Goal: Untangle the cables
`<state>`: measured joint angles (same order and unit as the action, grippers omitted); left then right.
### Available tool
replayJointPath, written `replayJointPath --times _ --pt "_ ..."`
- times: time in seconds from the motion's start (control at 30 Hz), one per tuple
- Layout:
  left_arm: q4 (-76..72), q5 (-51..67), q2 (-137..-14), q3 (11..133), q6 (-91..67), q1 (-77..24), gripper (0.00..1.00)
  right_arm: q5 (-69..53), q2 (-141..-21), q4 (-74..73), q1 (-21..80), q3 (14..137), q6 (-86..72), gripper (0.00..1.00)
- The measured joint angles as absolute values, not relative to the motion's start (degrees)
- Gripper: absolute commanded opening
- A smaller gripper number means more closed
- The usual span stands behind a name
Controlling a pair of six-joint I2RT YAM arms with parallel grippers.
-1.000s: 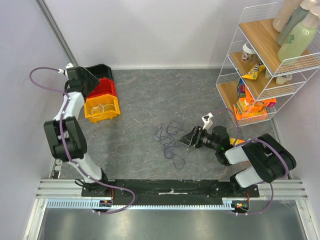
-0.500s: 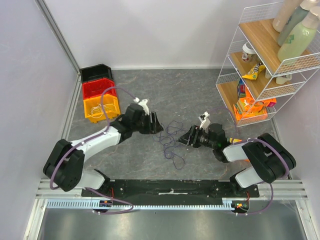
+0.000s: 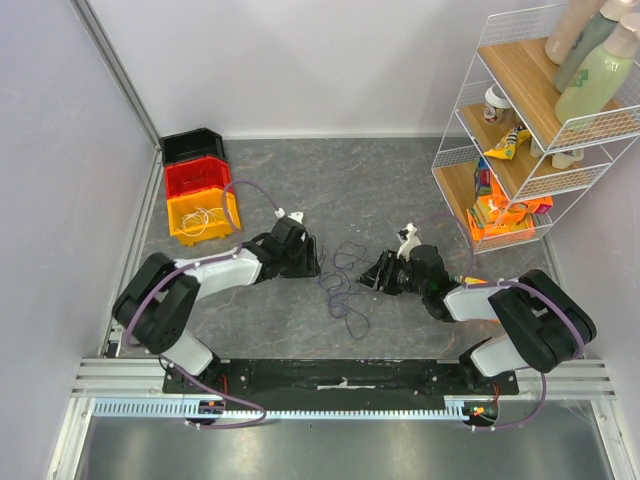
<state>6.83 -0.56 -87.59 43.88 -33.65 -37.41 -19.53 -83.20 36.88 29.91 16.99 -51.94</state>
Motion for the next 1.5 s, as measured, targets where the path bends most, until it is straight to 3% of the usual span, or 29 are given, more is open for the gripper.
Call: replayJointPath --times 0.2,0.23,0.4,0.63,0.9,1.4,1.5 --pt "6.1 0.7 -92.9 46.3 -36.2 -37.5 0.06 -17.9 -83.2 35.2 29.9 17.5 -51.8 0.56" --pt "6.3 0.6 -92.9 46.1 -36.5 -37.5 0.02 -17.9 -83.2 35.0 29.9 17.5 -51.8 0.56" --pt "9.0 -0.3 -85.9 43.9 -36.4 -37.5 0.02 -15.9 -83.7 31.5 29.9 20.0 -51.5 0.55" --pt "13.6 -2.0 -57.5 44.6 -30.8 -37.5 0.02 -10.6 -91.3 23.6 29.9 32.1 -49.9 0.53" --pt "23.0 -10.7 -35.7 59.1 -20.1 -37.5 0.02 -8.0 -96.9 18.0 28.1 40.3 -49.5 0.52" --pt "34.9 -19.8 -31.6 83.7 -12.2 -37.6 0.02 -8.2 -99.0 13.7 21.8 44.7 -50.7 0.55" --pt "36.0 -19.8 -32.2 88.5 -12.1 -37.6 0.02 -10.0 -99.6 10.0 22.0 47.9 -45.1 0.71"
